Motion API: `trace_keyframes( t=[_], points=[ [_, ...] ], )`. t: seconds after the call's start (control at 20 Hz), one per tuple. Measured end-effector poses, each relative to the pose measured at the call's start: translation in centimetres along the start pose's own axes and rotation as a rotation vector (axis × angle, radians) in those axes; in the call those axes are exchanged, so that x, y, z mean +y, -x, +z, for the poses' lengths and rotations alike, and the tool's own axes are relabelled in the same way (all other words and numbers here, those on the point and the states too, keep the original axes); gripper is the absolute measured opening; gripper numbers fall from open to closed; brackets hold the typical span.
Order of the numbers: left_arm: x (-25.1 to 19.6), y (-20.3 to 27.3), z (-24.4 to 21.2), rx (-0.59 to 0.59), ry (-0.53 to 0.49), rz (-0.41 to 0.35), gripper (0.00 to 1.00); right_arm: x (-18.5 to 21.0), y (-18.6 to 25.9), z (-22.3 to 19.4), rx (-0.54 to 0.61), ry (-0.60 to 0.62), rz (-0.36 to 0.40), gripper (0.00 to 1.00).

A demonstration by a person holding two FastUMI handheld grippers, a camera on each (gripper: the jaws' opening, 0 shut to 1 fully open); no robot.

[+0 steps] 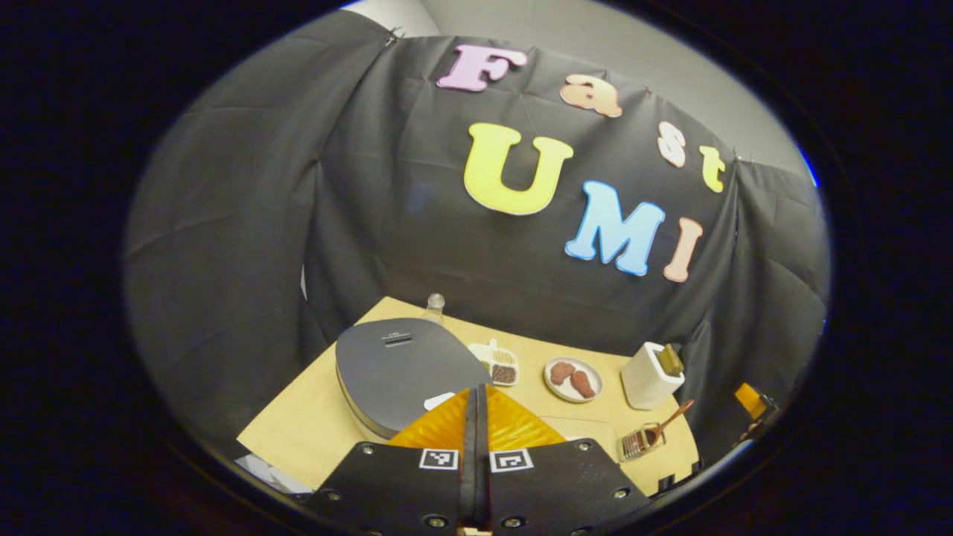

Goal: Close the left gripper, press the button to open the rice cooker; take a wooden spoon from the chopstick holder with the right hand, scoop a spoonful of rice and pour it into the rice cooker, then put the wooden spoon back into the chopstick holder.

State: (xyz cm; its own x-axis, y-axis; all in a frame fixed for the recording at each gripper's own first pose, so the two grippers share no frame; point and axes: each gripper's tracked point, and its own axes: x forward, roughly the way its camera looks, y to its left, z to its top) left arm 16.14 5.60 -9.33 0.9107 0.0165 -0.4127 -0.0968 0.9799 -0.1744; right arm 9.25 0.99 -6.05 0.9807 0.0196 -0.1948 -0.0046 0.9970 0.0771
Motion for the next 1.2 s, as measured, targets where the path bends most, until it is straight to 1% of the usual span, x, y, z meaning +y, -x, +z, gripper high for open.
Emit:
trace_keyframes(
  t=[0.2,0.35,0.5,0.65,0.8,0.85,0.9,1.05,1.2],
  points=[
    [2.2,-5.6,-2.3,0.134,-0.015,-0.055,0.01,1.5,2.0,-0.9,0.001,0.008,-0.065,0.98],
    [2.3,-8.7,-3.6,0.204,-0.041,-0.098,0.01,2.0,3.3,-2.3,0.020,0.016,-0.110,0.98],
    [2.0,-11.6,-5.2,0.272,-0.073,-0.117,0.01,2.4,4.6,-3.0,0.034,0.022,-0.146,0.98],
    [1.7,-13.1,-7.0,0.322,-0.097,-0.148,0.01,2.7,5.0,-3.3,0.040,0.022,-0.165,0.98],
    [2.8,-13.7,-7.9,0.341,-0.142,-0.141,0.01,2.8,5.2,-3.1,0.034,0.026,-0.188,0.98],
    [2.6,-13.6,-8.2,0.354,-0.146,-0.143,0.01,2.7,5.3,-3.2,0.034,0.025,-0.193,0.98],
    [2.4,-13.9,-7.9,0.333,-0.146,-0.149,0.00,2.7,5.3,-3.2,0.034,0.024,-0.197,0.98],
    [2.6,-13.5,-8.8,0.381,-0.144,-0.153,0.01,2.7,4.9,-3.8,0.048,0.019,-0.203,0.98],
    [2.4,-13.6,-9.1,0.385,-0.208,-0.168,0.02,3.2,4.4,-4.2,0.060,0.018,-0.193,0.98]
  ],
)
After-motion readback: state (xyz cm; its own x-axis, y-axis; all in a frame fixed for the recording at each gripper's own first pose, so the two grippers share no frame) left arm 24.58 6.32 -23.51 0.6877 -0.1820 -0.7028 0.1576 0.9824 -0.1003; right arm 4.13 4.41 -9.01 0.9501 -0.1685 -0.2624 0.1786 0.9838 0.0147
